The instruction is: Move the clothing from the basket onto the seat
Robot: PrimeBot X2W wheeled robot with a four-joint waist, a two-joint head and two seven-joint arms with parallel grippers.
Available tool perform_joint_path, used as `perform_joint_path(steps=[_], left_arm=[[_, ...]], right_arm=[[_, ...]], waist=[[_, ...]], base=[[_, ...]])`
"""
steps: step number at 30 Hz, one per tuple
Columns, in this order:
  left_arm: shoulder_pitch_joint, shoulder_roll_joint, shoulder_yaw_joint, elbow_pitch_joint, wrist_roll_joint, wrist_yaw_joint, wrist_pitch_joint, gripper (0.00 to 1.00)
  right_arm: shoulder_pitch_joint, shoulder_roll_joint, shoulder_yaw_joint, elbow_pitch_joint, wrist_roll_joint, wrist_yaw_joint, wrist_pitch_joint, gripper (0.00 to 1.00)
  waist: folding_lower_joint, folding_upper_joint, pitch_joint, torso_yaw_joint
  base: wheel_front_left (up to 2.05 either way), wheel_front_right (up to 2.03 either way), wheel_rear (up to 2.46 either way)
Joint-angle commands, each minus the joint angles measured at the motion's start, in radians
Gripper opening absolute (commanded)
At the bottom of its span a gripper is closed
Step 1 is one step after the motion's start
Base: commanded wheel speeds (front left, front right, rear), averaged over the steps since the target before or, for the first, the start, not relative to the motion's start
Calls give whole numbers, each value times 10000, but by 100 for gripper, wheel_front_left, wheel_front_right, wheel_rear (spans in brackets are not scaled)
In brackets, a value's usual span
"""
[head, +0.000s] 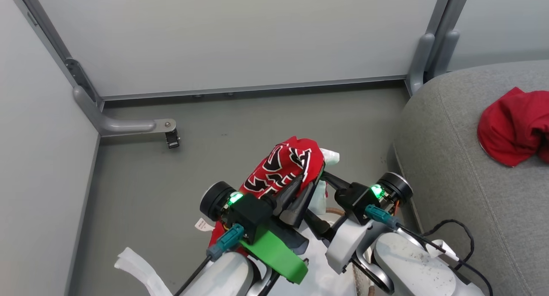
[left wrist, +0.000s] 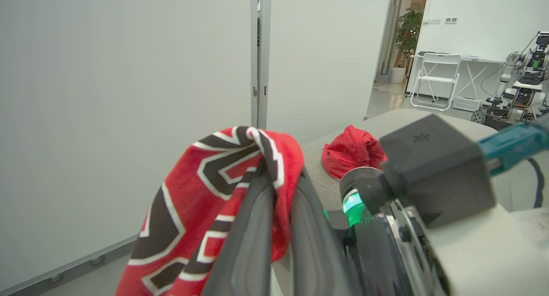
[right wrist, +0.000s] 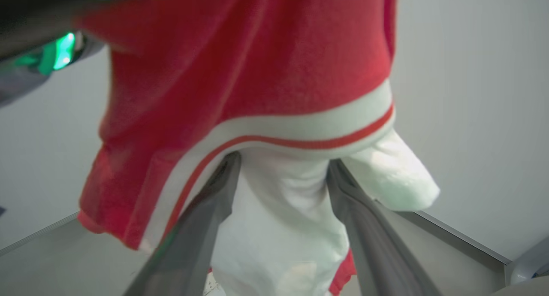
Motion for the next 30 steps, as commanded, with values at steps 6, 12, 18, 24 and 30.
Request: perform_joint_path(steps=[6, 12, 18, 24, 30], left_arm=[[-281, -10, -393, -103, -218, -21, -10, 0], [-316, 44, -613, -129, -342, -21, -10, 0], [-354, 52, -697, -167, -409, -21, -10, 0], [-298, 104, -540, -121, -394, -21, -10, 0], [-109, 135, -38, 5, -130, -21, -9, 93]], right_arm=[[153, 126, -246, 101, -131, -14, -14, 100], [133, 127, -383, 136, -183, -14, -14, 100], [62, 124, -503, 128, -238, -14, -14, 2], [94, 65, -720, -33, -280, -14, -14, 0], [328, 37, -1071, -208, -306, -14, -15, 0]], waist=[[0, 41, 27, 302], [0, 41, 35, 494], [0, 41, 60, 635], [0, 41, 141, 591], [0, 41, 285, 108]], base=[[0, 0, 0], [0, 0, 0], [0, 0, 0], [0, 0, 0], [0, 0, 0]])
